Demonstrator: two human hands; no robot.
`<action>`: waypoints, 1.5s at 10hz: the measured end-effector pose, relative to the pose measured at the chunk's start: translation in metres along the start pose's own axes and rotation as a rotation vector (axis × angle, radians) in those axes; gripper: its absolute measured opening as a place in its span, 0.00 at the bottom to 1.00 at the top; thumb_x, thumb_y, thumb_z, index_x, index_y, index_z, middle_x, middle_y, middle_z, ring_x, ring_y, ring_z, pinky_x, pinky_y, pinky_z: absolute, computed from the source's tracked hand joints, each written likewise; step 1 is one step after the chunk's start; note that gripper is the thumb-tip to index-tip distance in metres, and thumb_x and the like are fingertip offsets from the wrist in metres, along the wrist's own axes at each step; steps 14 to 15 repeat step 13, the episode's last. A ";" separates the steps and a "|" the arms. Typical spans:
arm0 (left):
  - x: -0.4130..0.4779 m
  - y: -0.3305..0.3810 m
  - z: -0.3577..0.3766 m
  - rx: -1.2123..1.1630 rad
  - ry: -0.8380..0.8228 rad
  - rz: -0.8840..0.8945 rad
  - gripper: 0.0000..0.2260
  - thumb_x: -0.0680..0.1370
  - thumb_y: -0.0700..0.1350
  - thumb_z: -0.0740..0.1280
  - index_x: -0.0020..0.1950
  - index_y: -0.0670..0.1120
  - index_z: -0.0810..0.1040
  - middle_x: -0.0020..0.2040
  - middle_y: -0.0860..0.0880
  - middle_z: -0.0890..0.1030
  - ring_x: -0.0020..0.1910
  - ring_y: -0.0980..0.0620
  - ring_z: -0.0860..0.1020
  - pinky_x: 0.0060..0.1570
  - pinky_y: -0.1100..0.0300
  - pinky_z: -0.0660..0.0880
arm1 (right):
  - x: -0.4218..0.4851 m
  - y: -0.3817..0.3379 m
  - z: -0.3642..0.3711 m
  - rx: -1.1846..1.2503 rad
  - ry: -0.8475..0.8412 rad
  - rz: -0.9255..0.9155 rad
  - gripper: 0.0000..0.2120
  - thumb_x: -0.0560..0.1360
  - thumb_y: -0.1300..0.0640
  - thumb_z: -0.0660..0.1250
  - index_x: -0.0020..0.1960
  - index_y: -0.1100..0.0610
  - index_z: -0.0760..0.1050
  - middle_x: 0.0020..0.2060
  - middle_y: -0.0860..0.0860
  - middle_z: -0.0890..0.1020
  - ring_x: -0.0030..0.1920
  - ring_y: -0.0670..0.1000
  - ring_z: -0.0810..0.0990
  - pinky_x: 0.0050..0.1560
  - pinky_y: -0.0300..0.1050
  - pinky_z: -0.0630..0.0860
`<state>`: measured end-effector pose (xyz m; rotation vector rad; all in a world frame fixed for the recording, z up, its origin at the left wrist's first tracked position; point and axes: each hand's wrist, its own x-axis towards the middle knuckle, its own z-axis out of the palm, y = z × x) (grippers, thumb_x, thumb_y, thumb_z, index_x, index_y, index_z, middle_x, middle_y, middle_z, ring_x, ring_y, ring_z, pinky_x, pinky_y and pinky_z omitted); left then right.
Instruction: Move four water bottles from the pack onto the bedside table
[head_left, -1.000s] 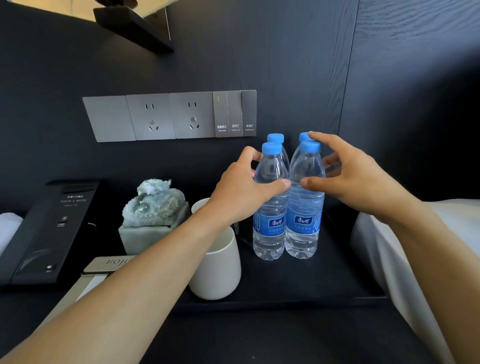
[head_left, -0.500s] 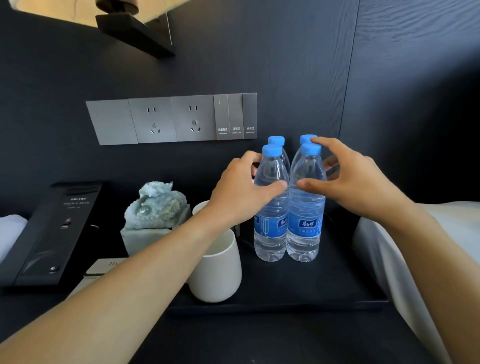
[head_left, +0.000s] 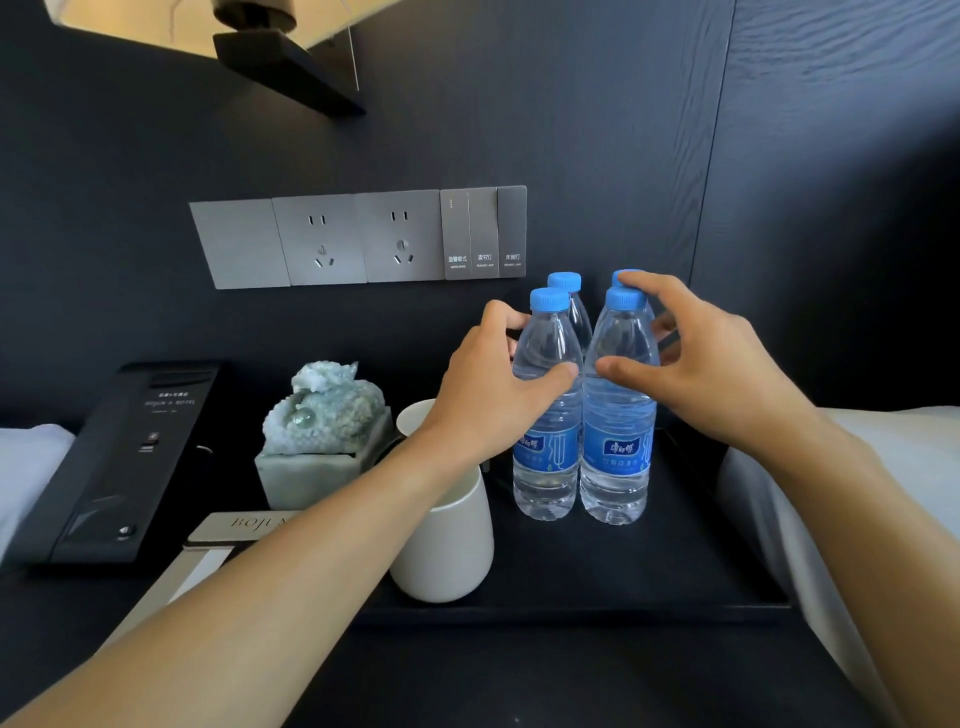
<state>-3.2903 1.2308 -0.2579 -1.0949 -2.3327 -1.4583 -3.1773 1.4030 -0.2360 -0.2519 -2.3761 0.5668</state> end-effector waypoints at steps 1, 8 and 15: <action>0.001 -0.001 0.001 -0.005 -0.020 -0.010 0.22 0.73 0.56 0.77 0.60 0.53 0.69 0.54 0.52 0.79 0.52 0.52 0.80 0.49 0.54 0.80 | -0.001 0.000 -0.001 0.007 0.007 -0.002 0.36 0.70 0.43 0.75 0.74 0.40 0.64 0.52 0.48 0.79 0.46 0.47 0.80 0.52 0.50 0.81; 0.004 -0.004 0.001 0.029 -0.063 -0.055 0.30 0.72 0.58 0.77 0.70 0.55 0.71 0.55 0.50 0.79 0.53 0.52 0.80 0.51 0.55 0.80 | 0.000 0.003 0.003 -0.033 0.050 -0.019 0.37 0.70 0.44 0.75 0.75 0.43 0.64 0.57 0.52 0.81 0.53 0.52 0.82 0.57 0.57 0.81; -0.011 0.006 -0.004 0.137 0.159 0.003 0.37 0.68 0.63 0.76 0.73 0.58 0.65 0.62 0.53 0.74 0.59 0.55 0.74 0.54 0.55 0.76 | -0.006 0.004 0.004 0.062 0.062 0.011 0.38 0.73 0.39 0.72 0.78 0.43 0.62 0.58 0.51 0.77 0.53 0.49 0.79 0.57 0.48 0.77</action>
